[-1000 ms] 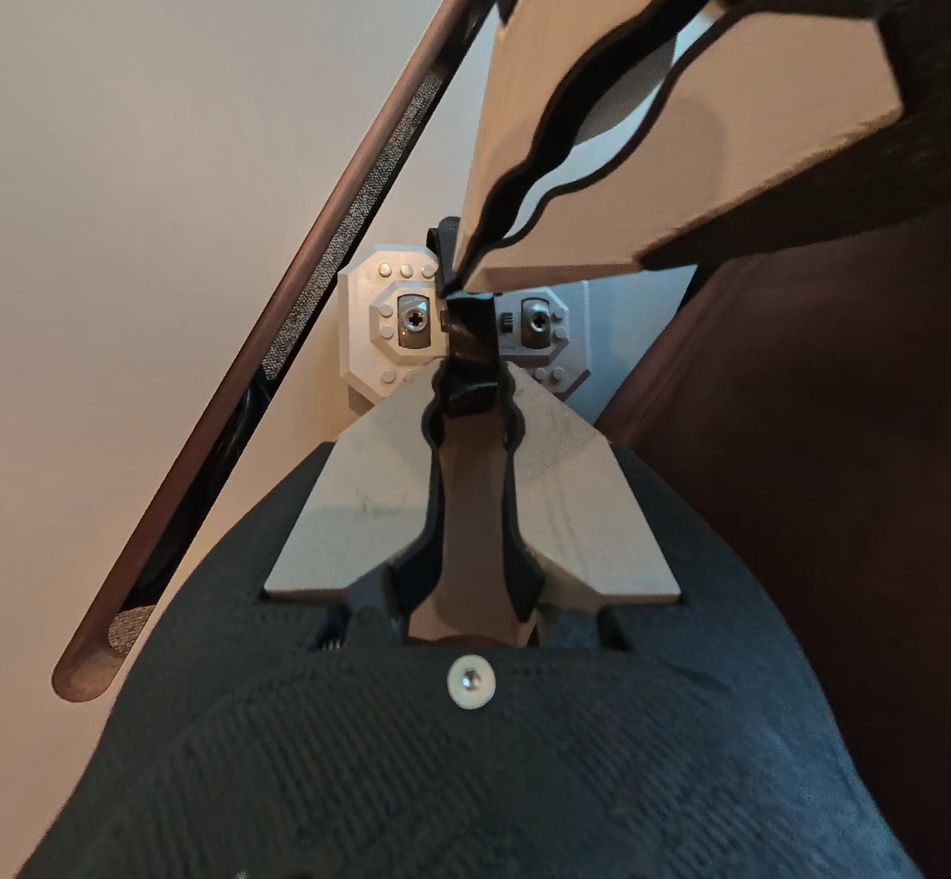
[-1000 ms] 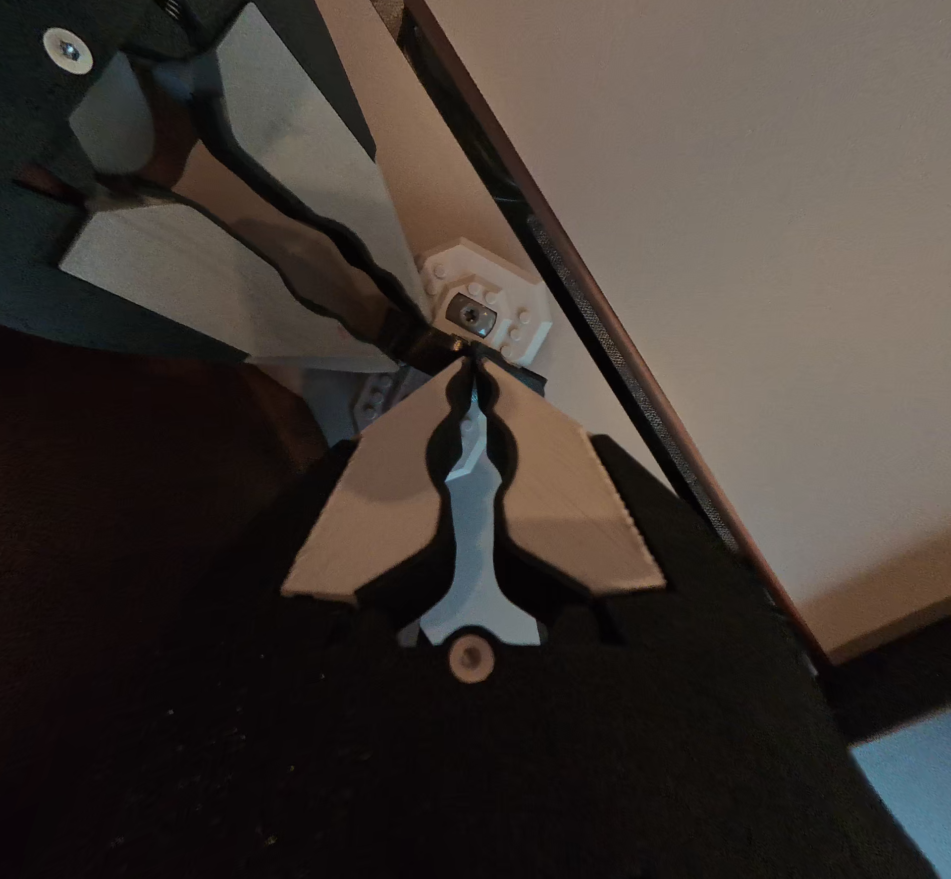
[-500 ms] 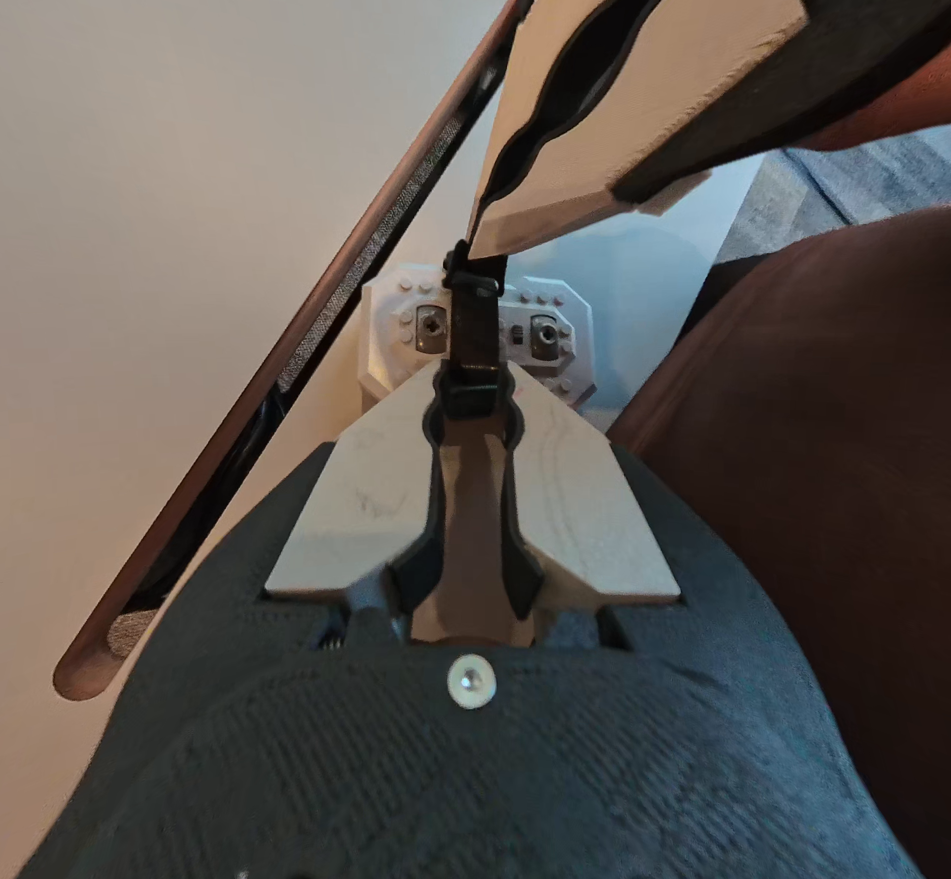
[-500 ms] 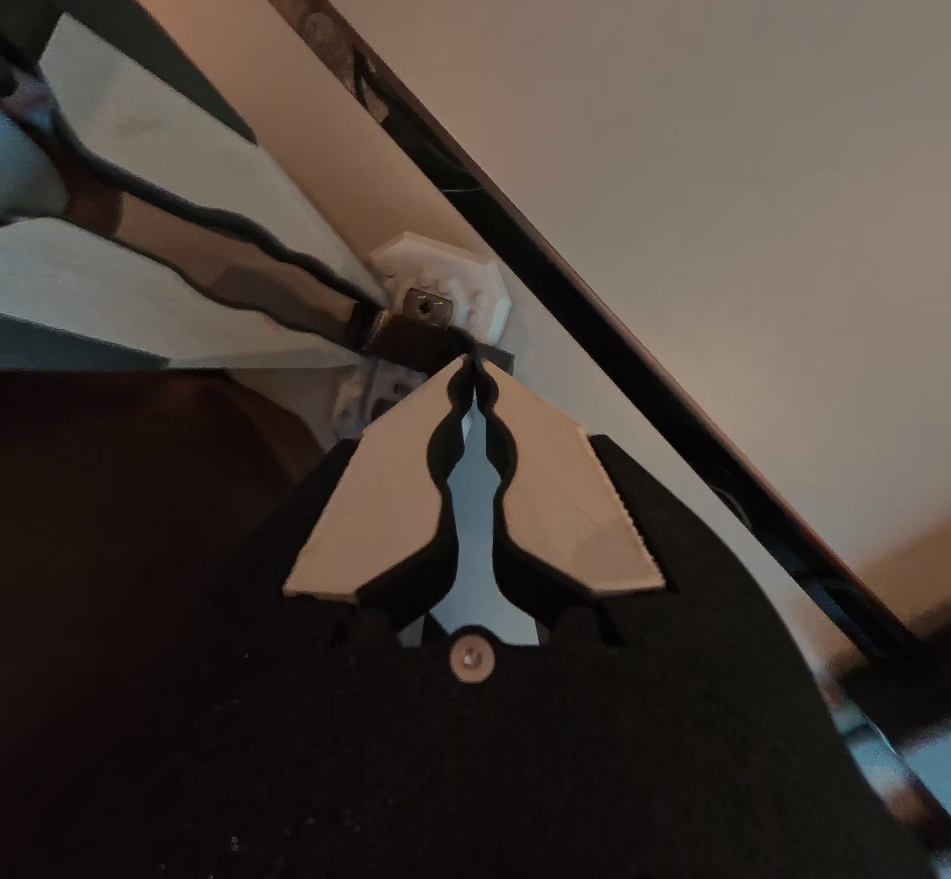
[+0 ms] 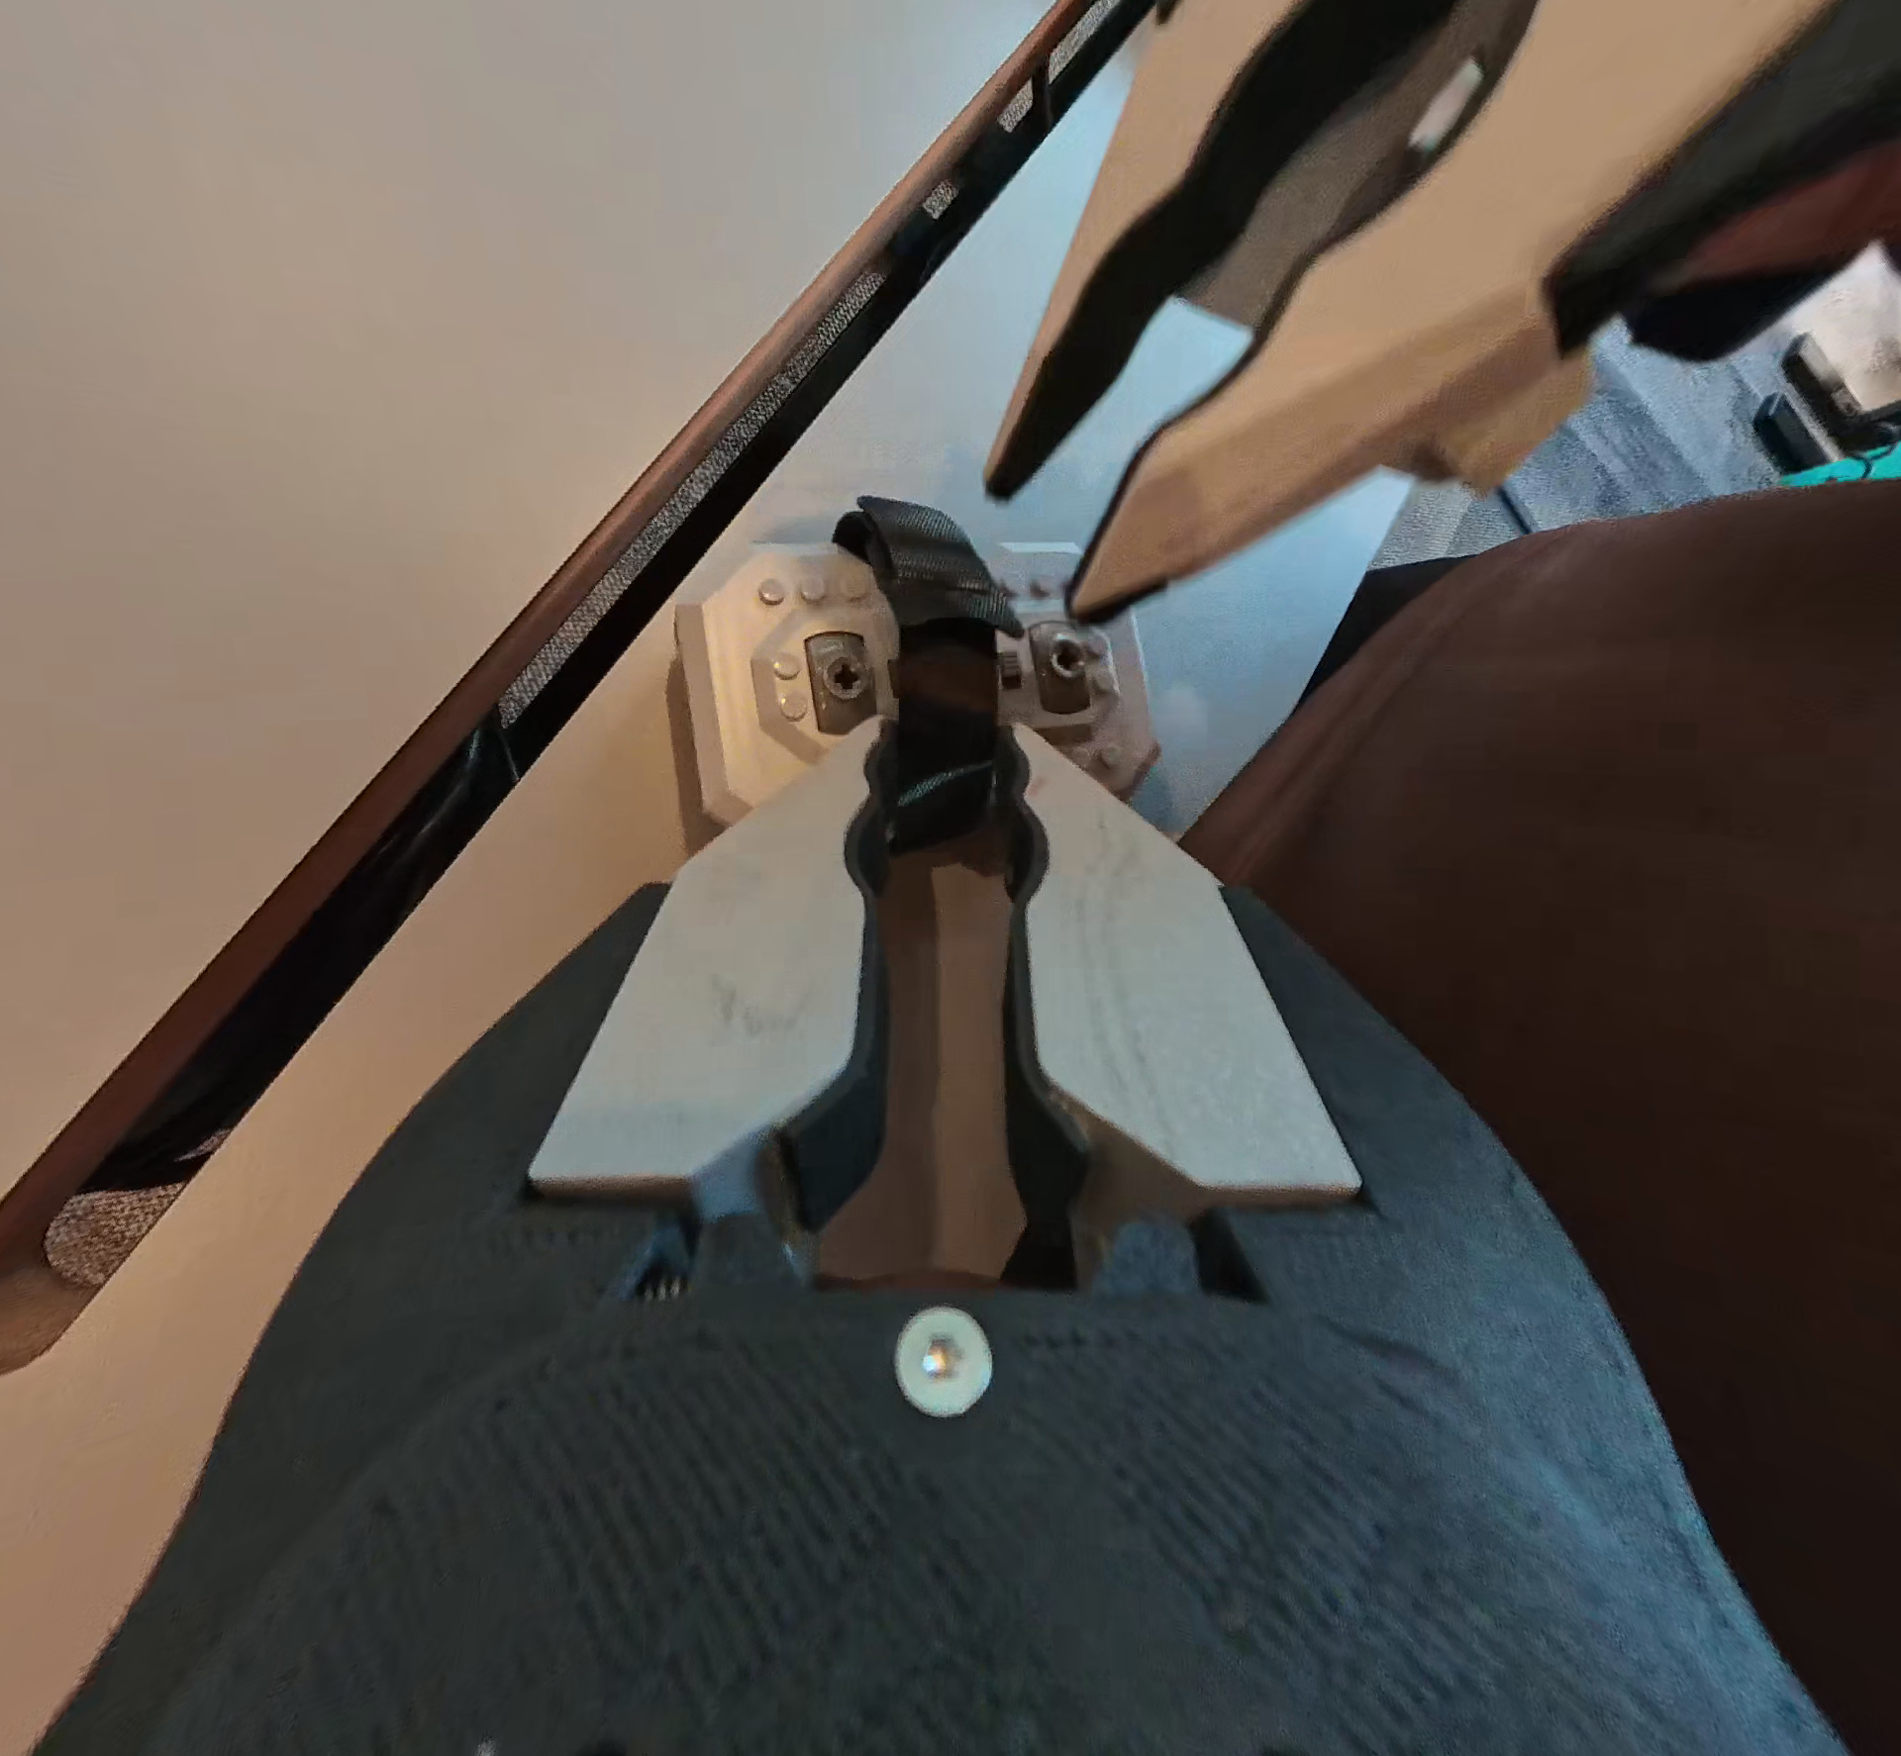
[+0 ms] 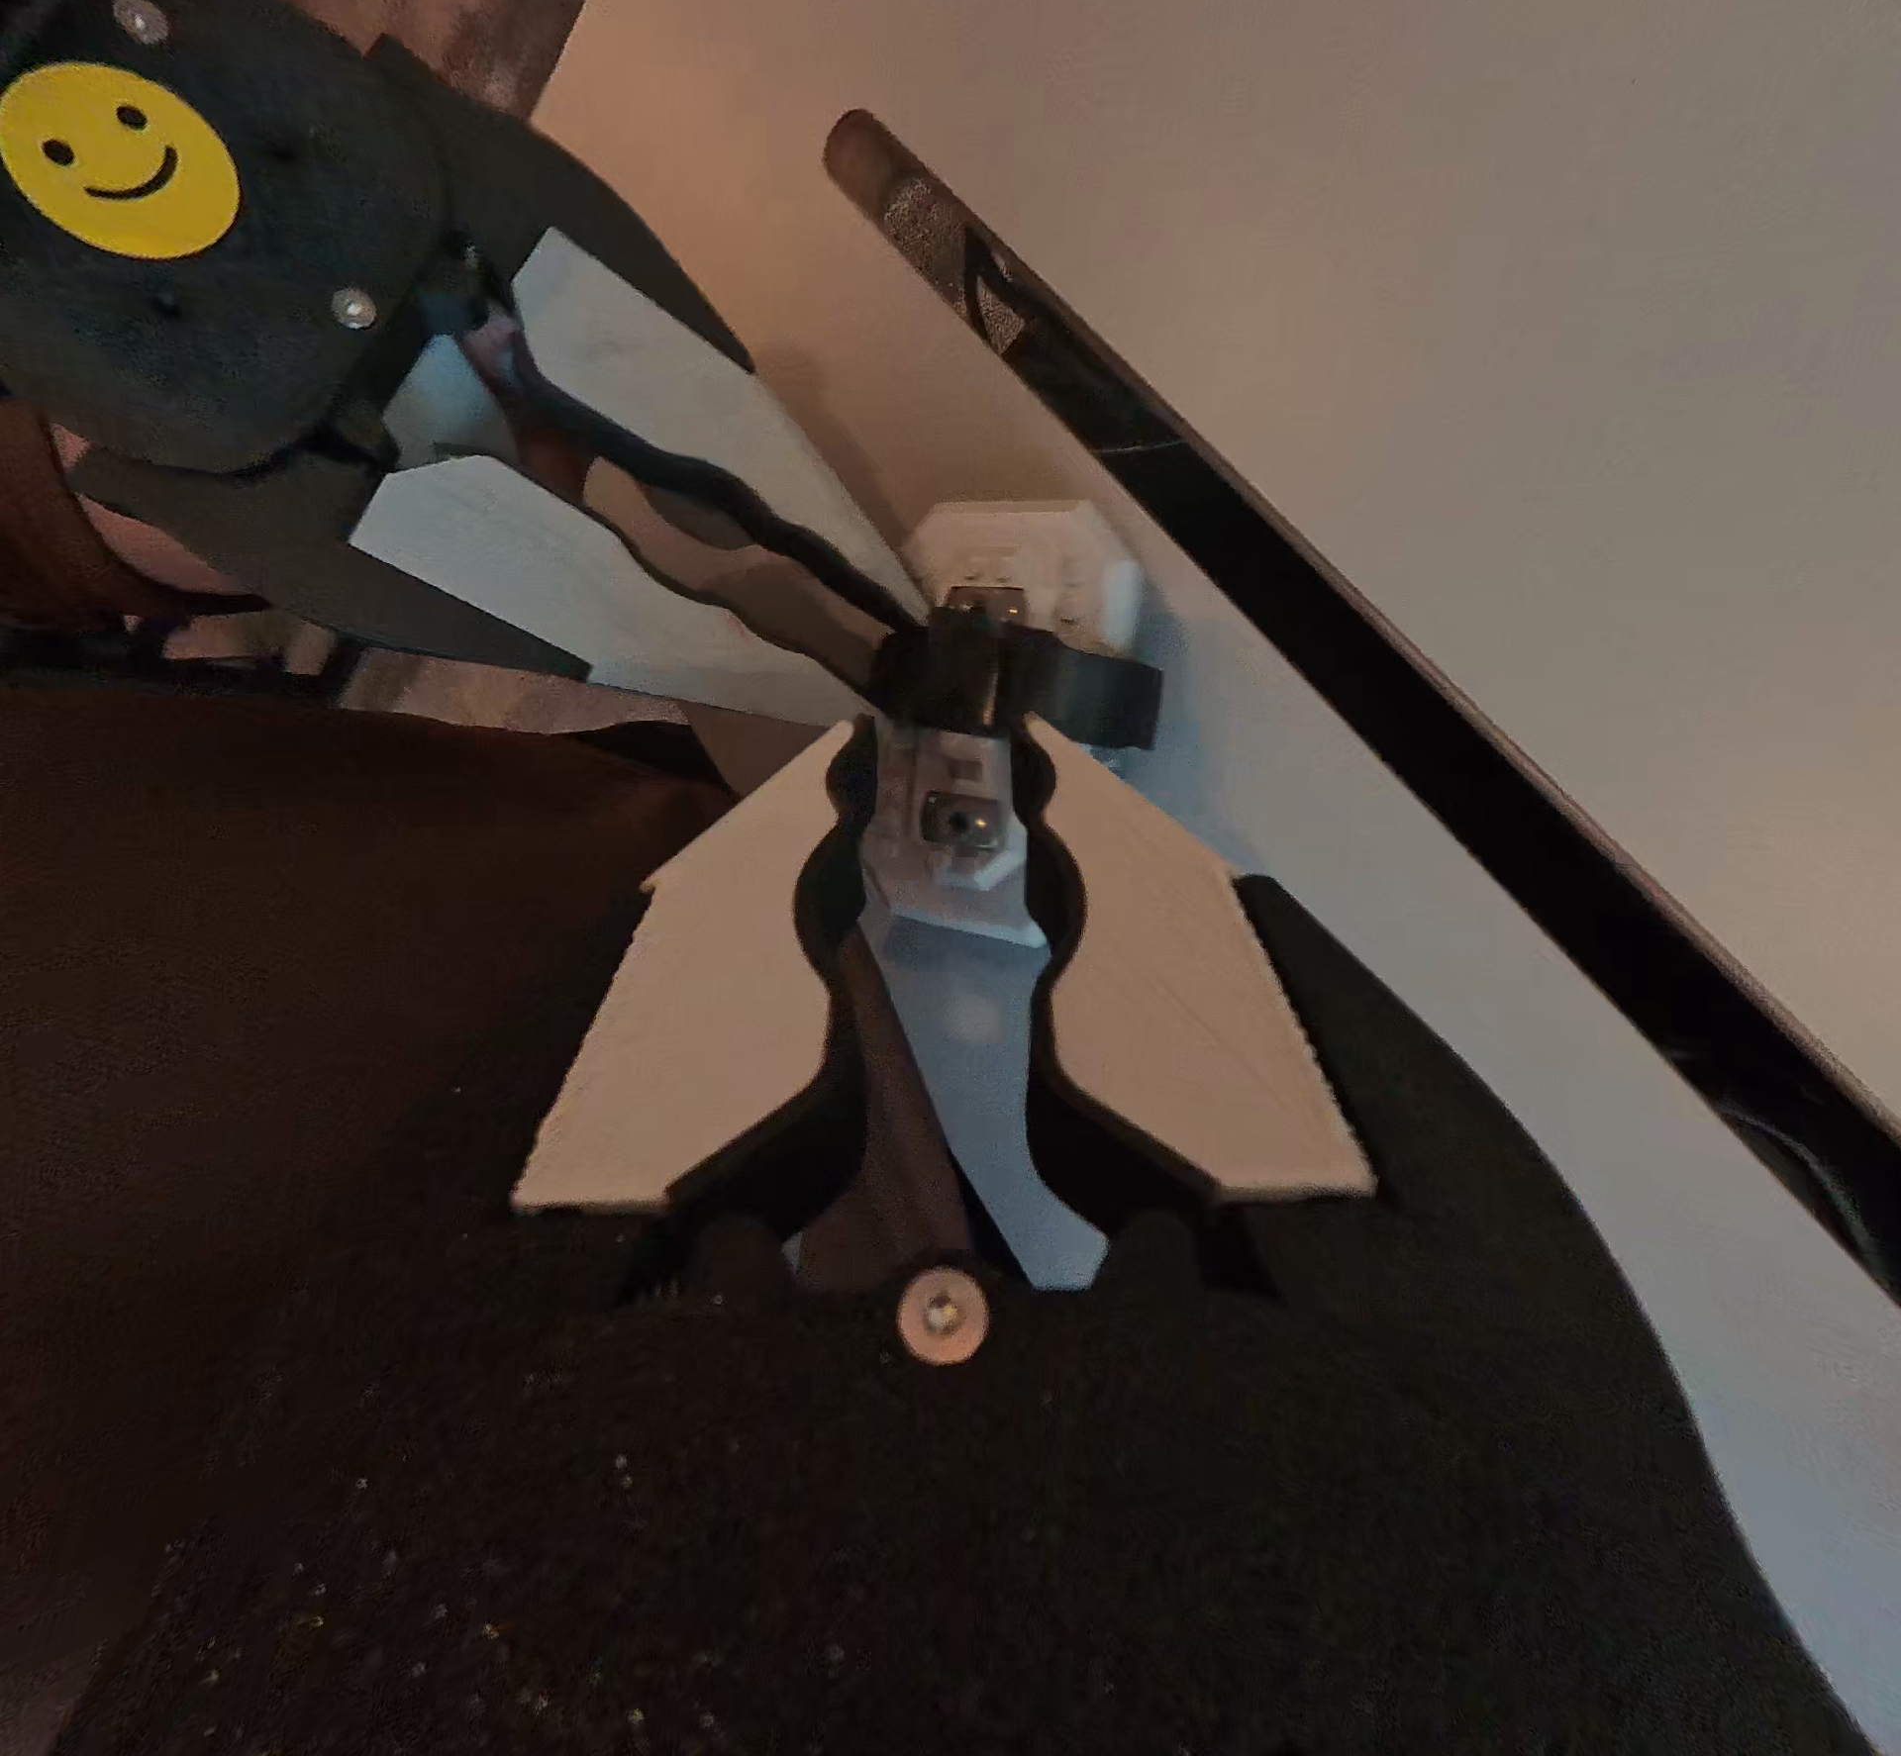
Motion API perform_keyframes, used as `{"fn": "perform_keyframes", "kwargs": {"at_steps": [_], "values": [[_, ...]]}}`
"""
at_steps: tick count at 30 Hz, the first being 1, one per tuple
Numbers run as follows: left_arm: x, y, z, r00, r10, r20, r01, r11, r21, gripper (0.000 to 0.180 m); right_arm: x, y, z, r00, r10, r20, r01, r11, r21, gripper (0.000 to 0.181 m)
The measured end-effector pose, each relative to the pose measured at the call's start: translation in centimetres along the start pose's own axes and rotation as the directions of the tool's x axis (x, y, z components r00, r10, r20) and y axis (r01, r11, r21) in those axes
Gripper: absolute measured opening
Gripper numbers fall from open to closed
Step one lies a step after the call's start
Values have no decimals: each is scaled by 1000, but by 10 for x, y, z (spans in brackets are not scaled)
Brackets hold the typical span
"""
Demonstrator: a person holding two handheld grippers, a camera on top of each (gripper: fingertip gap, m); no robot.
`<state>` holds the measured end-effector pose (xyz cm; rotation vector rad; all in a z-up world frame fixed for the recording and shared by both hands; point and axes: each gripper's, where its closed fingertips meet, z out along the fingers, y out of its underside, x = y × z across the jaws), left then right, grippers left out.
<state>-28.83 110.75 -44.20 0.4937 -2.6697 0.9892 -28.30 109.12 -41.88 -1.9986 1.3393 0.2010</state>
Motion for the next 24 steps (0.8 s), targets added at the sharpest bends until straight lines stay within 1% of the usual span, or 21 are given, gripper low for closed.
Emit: {"fn": "perform_keyframes", "kwargs": {"at_steps": [4,5,8,13,17,18,19,21,24], "values": [[2,-1,0,999,-37,-13,37,999,4,16,-1,8,11,994,-70,-85,67,997,-36,25],[2,-1,1,999,-38,-12,38,999,2,17,1,7,12,992,-66,-107,63,998,-30,22],[1,1,0,999,-35,-8,35,999,2,17,4,3,10,992,-17,-124,19,1000,13,21],[3,-1,1,1000,-27,-13,27,1000,7,16,6,-1,13,990,1,-138,3,1000,28,27],[4,-2,3,1000,-14,-15,14,1000,4,17,10,4,14,986,-35,-162,33,999,-19,17],[4,-2,4,1000,-11,-15,11,1000,5,17,9,5,15,987,-55,-151,51,998,-31,3],[4,-3,4,1000,-9,-16,9,1000,2,17,13,5,13,979,-75,-190,69,997,-34,0],[3,-2,4,1000,-4,-7,4,1000,-12,17,22,5,8,958,-120,-259,110,993,-54,0],[4,-5,3,1000,5,-13,-5,1000,-5,17,21,6,9,963,-97,-252,86,995,-54,0]]}}
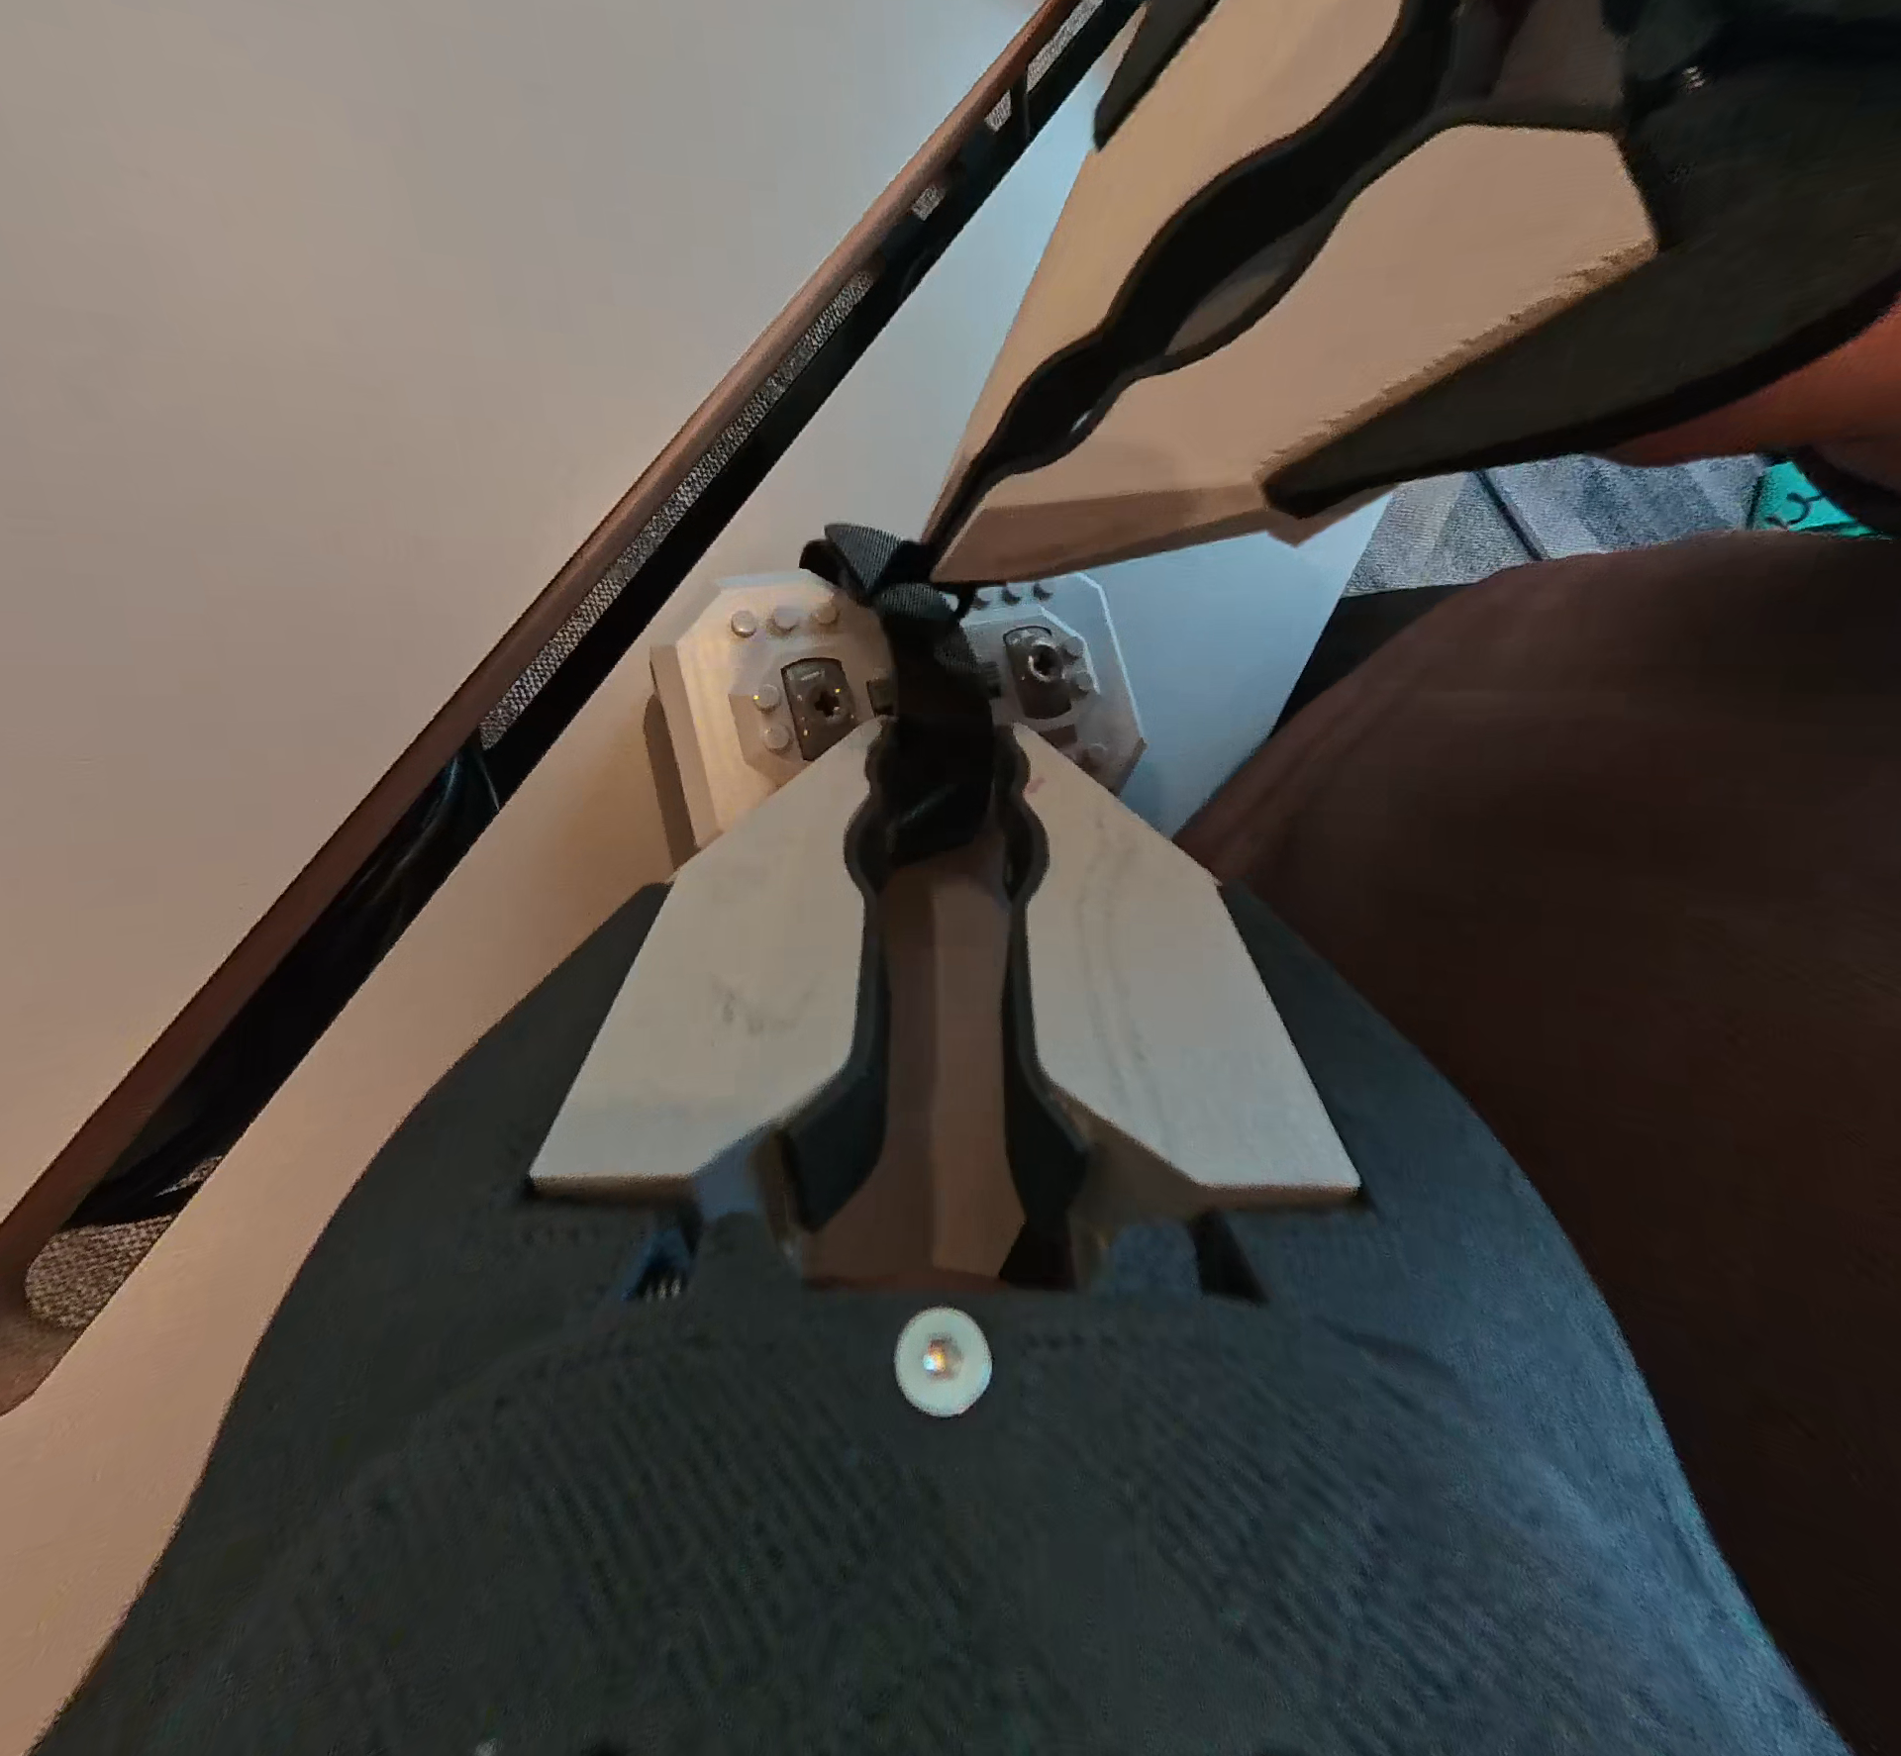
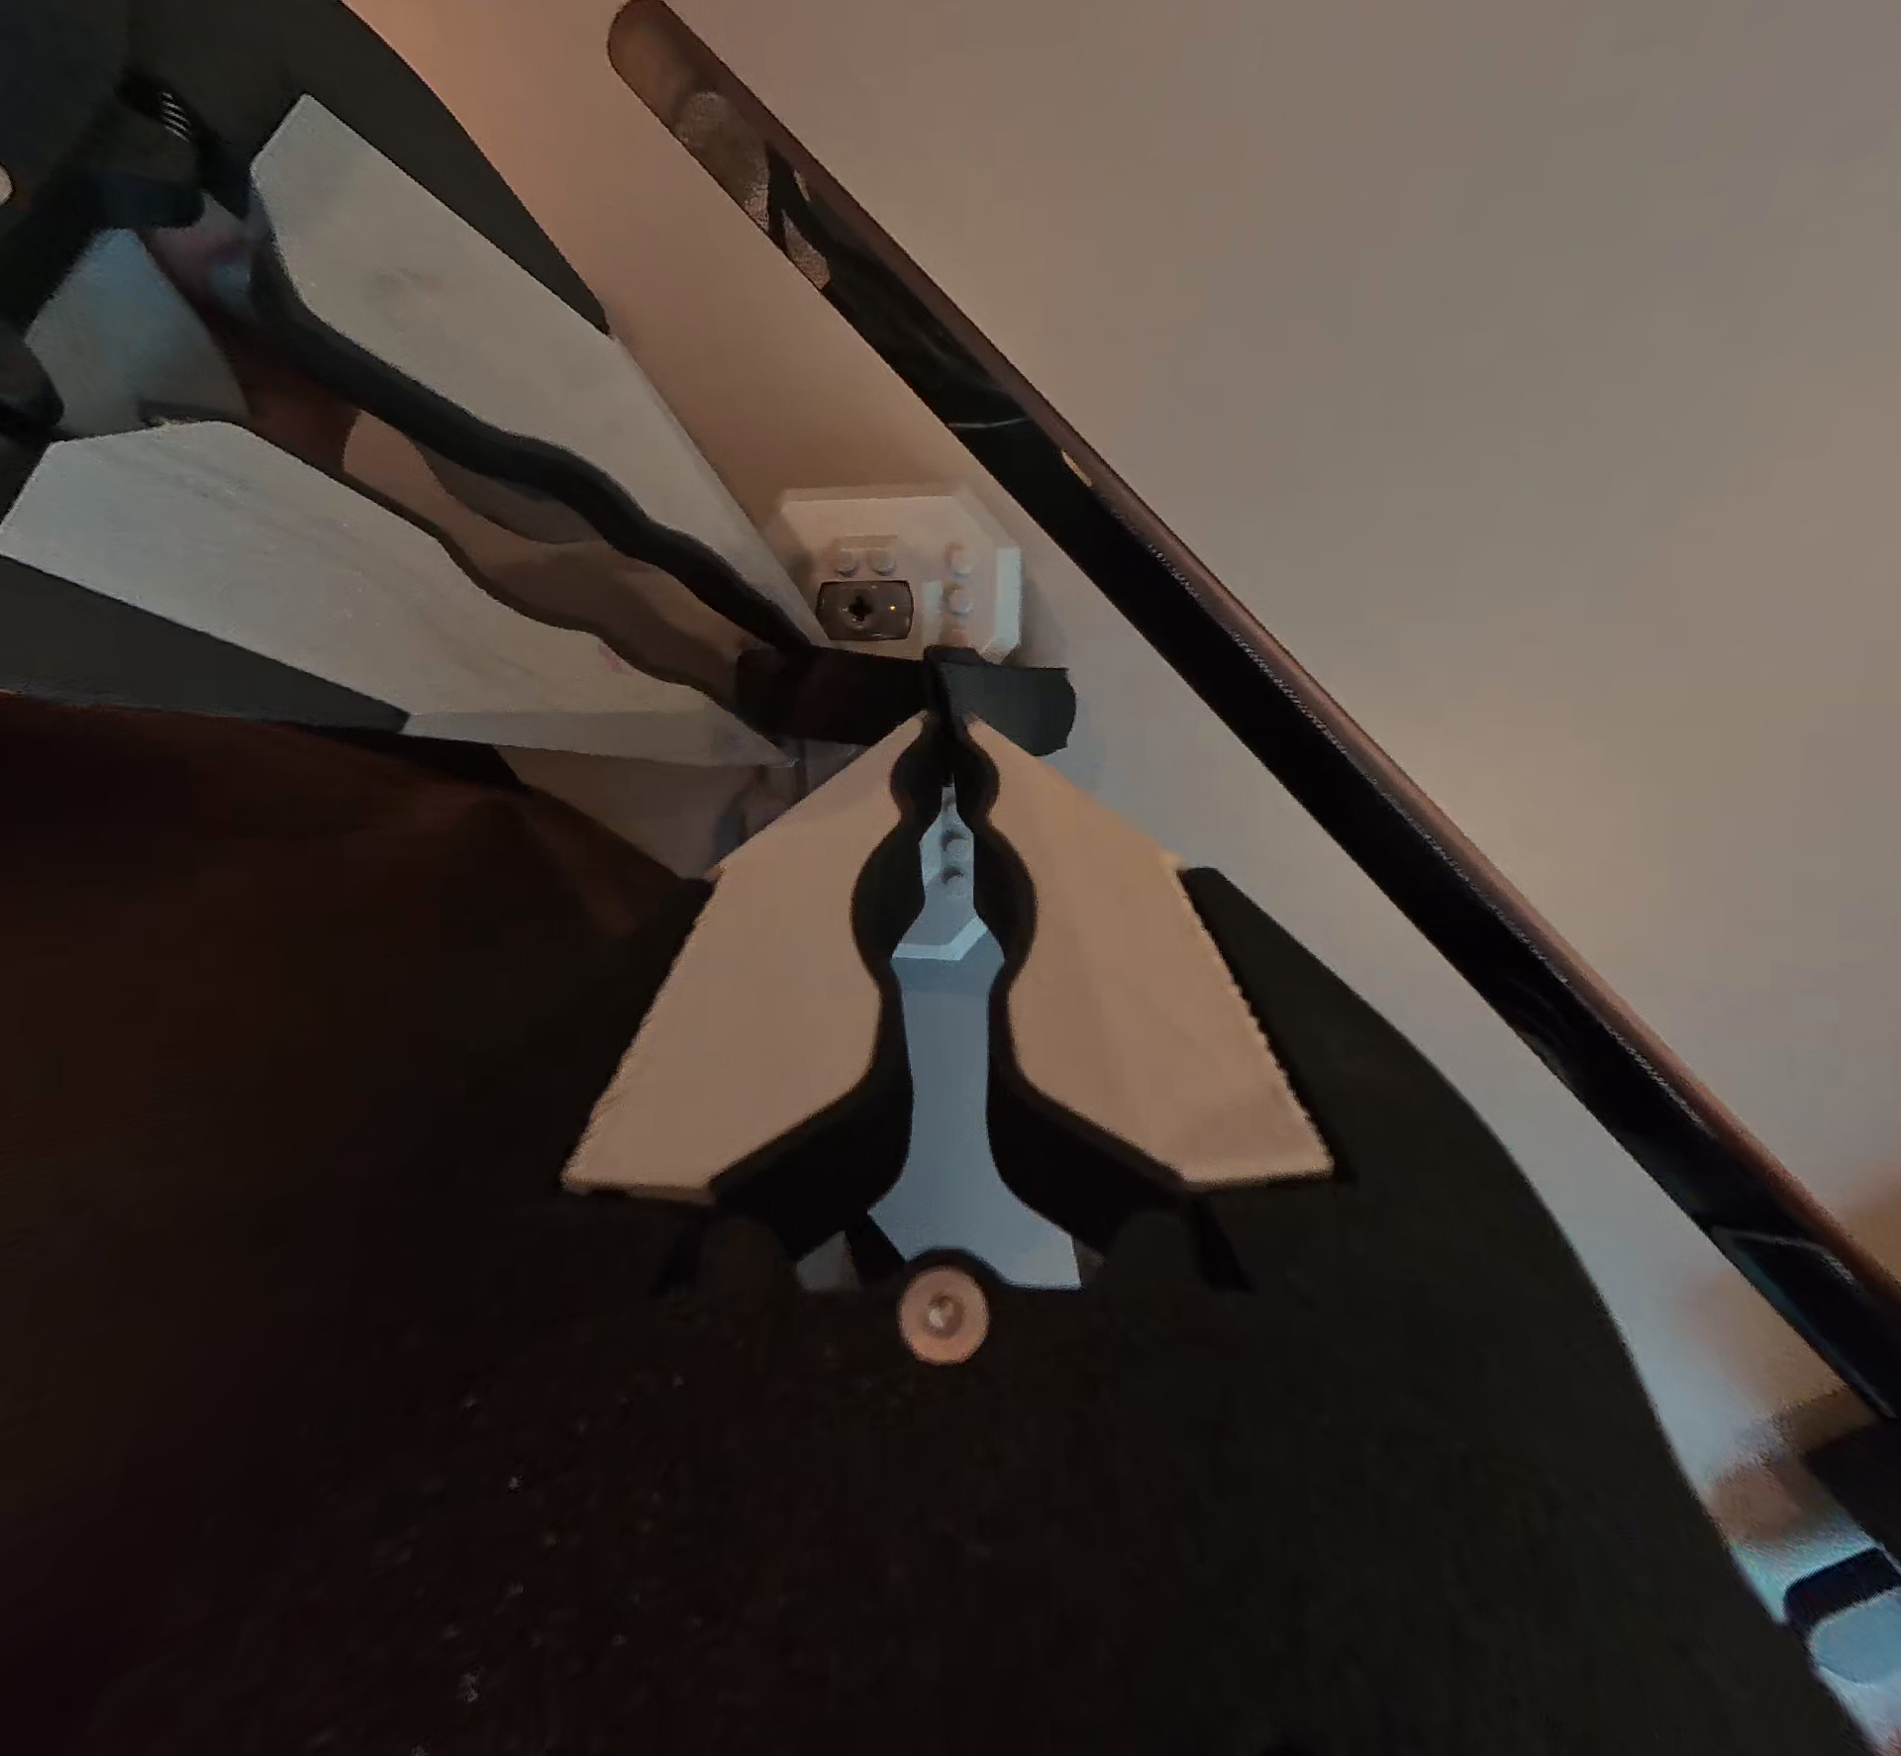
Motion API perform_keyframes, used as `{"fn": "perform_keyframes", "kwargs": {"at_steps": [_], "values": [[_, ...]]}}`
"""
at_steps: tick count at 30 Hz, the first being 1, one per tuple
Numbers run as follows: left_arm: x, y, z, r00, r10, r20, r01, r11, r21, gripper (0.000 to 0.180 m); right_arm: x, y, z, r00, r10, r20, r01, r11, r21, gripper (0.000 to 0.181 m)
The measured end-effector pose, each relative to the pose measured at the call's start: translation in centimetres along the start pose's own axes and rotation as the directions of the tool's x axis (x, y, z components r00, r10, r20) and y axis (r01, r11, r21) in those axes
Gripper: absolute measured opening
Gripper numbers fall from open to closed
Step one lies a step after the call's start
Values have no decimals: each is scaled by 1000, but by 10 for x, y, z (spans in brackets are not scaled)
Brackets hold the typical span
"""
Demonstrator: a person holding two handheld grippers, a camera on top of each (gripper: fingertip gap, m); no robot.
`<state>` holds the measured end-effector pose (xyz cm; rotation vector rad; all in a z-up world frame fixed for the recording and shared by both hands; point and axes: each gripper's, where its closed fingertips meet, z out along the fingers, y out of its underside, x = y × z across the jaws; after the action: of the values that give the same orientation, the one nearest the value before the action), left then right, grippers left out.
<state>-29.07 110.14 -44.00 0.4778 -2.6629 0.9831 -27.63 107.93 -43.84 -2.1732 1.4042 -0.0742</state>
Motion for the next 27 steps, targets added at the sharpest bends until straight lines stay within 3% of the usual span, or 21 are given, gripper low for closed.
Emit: {"fn": "perform_keyframes", "kwargs": {"at_steps": [14,20,27], "values": [[-4,-10,-6,996,28,90,-36,995,96,16,11,-4,2,999,-6,-45,6,1000,6,0],[-4,-8,-7,995,-14,94,2,993,121,16,11,-6,3,998,62,11,-62,998,23,0],[-4,0,-5,995,-94,24,93,994,63,17,-1,-6,-3,982,110,157,-117,992,37,0]]}}
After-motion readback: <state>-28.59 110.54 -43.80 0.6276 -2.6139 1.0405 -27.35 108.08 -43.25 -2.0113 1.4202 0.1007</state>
